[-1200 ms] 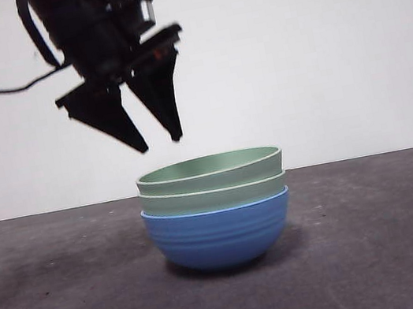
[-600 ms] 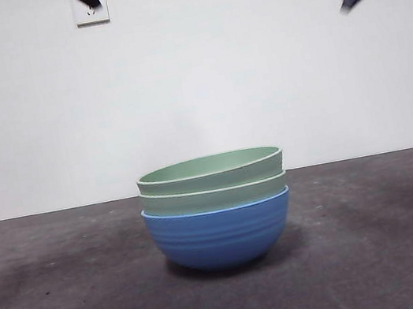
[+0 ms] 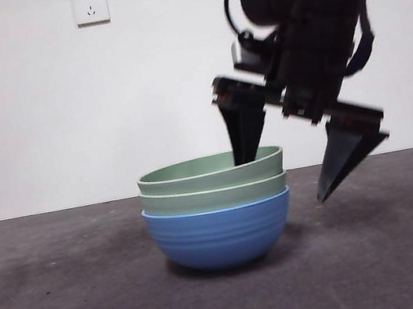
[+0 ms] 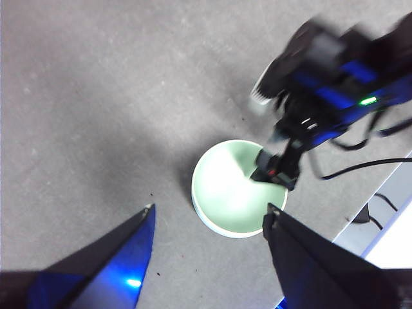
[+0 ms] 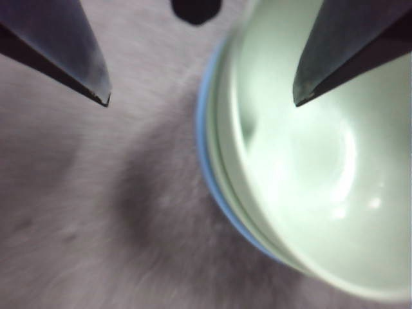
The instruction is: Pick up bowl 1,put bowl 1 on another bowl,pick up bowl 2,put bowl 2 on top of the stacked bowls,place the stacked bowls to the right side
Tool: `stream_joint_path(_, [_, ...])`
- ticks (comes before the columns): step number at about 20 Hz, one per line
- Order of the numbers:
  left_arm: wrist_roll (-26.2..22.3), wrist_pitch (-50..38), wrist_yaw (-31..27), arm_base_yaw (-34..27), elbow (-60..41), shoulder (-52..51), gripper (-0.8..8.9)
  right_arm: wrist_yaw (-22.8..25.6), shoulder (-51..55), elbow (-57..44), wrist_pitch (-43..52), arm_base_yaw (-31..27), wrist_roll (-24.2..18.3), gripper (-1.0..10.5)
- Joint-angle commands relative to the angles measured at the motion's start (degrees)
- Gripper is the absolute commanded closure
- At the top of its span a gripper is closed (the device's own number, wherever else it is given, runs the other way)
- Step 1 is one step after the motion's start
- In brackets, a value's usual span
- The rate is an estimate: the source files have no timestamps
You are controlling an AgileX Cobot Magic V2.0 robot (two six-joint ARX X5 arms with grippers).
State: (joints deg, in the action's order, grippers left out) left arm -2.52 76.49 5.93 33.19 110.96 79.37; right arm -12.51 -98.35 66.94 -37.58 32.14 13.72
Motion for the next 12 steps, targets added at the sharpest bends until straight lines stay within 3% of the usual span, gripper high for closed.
stream_joint_path(1, [-0.6, 2.1, -0.1, 0.2, 0.0, -0.5, 5.26, -2.6, -2.4, -0.3, 1.1, 0.1, 1.6, 5.0])
stream_joint_path(6, [-0.5, 2.1, -0.1, 0.2, 0.0, -0.5, 5.26, -2.6, -3.3, -0.3, 2.4, 0.2, 1.8, 8.3])
stream_joint_path(9, [-0.5, 2.1, -0.1, 0.2, 0.0, -0.5, 5.26, -2.6, -3.3, -0.3, 2.4, 0.1, 1.4, 9.5])
stream_joint_path(12, [-0.5, 2.1, -0.2, 0.2, 0.0, -0.5, 5.26, -2.6, -3.3, -0.3, 2.4, 0.2, 1.2, 9.6])
